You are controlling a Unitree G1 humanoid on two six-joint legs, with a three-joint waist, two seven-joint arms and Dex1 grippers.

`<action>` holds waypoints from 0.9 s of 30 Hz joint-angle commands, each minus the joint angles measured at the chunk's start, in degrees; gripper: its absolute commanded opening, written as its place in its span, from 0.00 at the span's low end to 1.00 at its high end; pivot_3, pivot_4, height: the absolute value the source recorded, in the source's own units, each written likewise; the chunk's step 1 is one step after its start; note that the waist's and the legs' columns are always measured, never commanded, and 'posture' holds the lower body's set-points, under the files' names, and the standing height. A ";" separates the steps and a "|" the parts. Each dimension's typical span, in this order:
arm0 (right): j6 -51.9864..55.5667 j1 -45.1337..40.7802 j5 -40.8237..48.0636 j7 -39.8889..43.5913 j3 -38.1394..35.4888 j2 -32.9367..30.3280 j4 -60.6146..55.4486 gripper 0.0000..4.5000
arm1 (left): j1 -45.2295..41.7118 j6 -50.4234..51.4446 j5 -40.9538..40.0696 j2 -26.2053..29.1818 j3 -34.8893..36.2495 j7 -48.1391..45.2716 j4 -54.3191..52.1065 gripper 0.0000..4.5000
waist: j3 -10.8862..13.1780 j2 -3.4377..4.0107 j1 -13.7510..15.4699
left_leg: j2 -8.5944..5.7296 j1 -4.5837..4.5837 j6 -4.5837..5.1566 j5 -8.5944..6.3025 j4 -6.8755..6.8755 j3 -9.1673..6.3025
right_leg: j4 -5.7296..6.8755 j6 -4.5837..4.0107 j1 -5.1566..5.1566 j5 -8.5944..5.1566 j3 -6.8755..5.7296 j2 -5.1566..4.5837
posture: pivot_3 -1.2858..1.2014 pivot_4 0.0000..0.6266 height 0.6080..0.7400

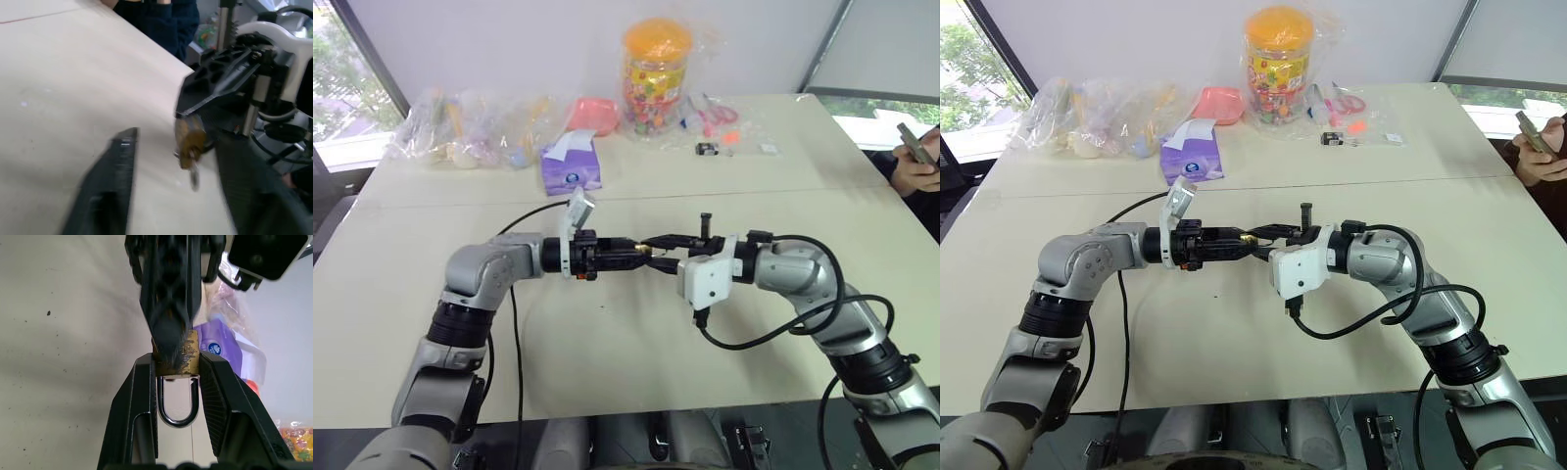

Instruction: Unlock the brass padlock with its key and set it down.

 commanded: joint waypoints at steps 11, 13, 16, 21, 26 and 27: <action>2.30 -0.52 2.27 0.27 -0.88 0.30 -2.82 0.37 | -0.77 -1.80 0.74 0.99 0.99 -0.58 -1.16 0.00 | 0.00 0.00 -0.01 | 0.00 0.00 0.00 0.00 0.00 0.00 | 0.00 0.00 0.00 0.00 -0.03 0.00 | 0.52 0.24 0.98; 5.81 0.04 4.17 1.59 -1.19 0.08 -3.13 0.55 | -0.82 -1.88 0.76 2.02 0.75 -1.67 -1.46 0.00 | 0.00 0.00 -0.10 | 0.01 0.00 0.00 0.00 0.00 0.00 | 0.00 0.00 0.00 0.00 -0.03 0.02 | 0.52 0.24 0.98; 10.85 1.94 7.01 5.11 -1.89 -2.69 -3.94 0.88 | -0.93 -1.90 0.36 3.54 0.90 -3.10 -1.69 0.00 | 0.00 0.00 0.15 | 0.01 0.01 0.00 0.00 0.00 0.00 | 0.00 0.00 0.00 0.00 -0.05 0.02 | 0.52 0.24 0.98; 25.15 3.97 17.31 6.56 -7.54 -4.02 -5.53 0.93 | -0.65 -3.52 1.33 6.41 0.17 -6.56 -0.97 0.00 | 0.00 -0.01 0.12 | -0.05 -0.02 0.00 0.00 0.00 0.01 | -0.05 0.00 0.02 0.00 -0.06 -0.08 | 0.52 0.24 0.98; 41.51 3.11 29.50 4.53 -12.29 -1.32 -9.77 0.42 | -1.07 -4.34 1.69 6.73 -0.11 -7.64 -0.21 0.00 | 0.00 -0.01 0.00 | 0.03 0.00 0.00 0.00 -0.01 -0.03 | -0.04 -0.01 0.02 0.00 -0.05 -0.01 | 0.52 0.24 0.98; 44.51 2.60 31.83 3.50 -13.02 -0.45 -10.50 0.32 | -1.19 -4.47 1.81 6.73 -0.23 -7.97 -0.13 0.00 | 0.00 -0.01 -0.01 | 0.04 0.00 0.01 0.00 -0.01 -0.04 | -0.04 -0.01 0.01 0.00 -0.05 0.00 | 0.52 0.24 0.98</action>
